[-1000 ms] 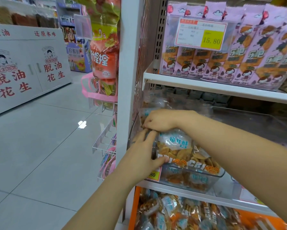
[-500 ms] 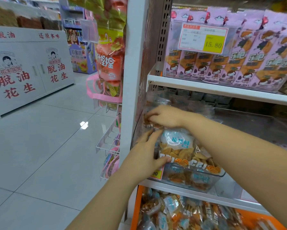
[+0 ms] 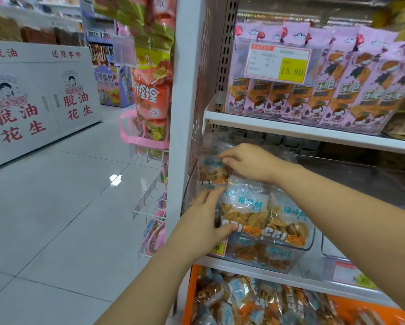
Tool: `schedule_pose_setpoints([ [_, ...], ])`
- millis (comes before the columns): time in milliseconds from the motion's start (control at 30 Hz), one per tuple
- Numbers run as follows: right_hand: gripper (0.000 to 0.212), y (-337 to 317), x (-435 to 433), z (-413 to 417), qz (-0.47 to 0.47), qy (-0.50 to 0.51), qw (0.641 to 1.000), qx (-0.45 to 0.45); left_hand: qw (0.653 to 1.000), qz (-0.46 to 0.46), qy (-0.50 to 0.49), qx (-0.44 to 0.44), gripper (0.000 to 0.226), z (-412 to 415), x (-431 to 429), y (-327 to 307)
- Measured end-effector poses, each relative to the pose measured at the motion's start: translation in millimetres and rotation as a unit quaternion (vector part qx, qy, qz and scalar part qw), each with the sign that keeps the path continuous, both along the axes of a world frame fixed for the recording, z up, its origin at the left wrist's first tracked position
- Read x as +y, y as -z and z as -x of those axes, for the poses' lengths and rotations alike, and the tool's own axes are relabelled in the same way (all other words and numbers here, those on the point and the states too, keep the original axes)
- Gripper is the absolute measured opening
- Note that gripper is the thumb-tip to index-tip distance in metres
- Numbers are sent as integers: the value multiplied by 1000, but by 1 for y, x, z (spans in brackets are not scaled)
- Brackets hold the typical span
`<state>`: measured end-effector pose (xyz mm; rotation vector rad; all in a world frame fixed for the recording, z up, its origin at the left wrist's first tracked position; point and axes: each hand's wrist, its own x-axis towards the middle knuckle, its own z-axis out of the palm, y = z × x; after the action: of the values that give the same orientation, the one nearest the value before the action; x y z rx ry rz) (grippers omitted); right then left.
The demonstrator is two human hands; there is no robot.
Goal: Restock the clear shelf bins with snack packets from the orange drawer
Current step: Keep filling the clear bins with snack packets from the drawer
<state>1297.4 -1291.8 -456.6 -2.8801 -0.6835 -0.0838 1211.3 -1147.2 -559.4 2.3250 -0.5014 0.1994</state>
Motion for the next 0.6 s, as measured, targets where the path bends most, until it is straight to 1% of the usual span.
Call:
schedule_pose_setpoints([
  [133, 36, 6, -35, 54, -64, -41, 989, -129, 1000, 0, -8, -29, 79, 2, -3, 0],
  [167, 39, 16, -44, 70, -64, -50, 984, -162, 999, 2, -8, -36, 78, 3, -4, 0],
  [233, 49, 44, -63, 94, 0, -59, 974, -219, 999, 5, -6, -48, 76, 6, -6, 1],
  [300, 57, 69, -77, 104, 87, -42, 969, -227, 999, 2, 3, -50, 77, 9, -8, 1],
  [333, 59, 78, -81, 104, 113, -35, 966, -230, 999, -1, 12, -42, 79, 10, -9, 0],
  [500, 62, 85, -89, 95, 119, -55, 952, -278, 996, 35, 62, 52, 100, 6, -16, -9],
  [600, 67, 89, -91, 88, 138, -68, 945, -290, 995, 23, 64, 67, 106, 0, -21, -7],
])
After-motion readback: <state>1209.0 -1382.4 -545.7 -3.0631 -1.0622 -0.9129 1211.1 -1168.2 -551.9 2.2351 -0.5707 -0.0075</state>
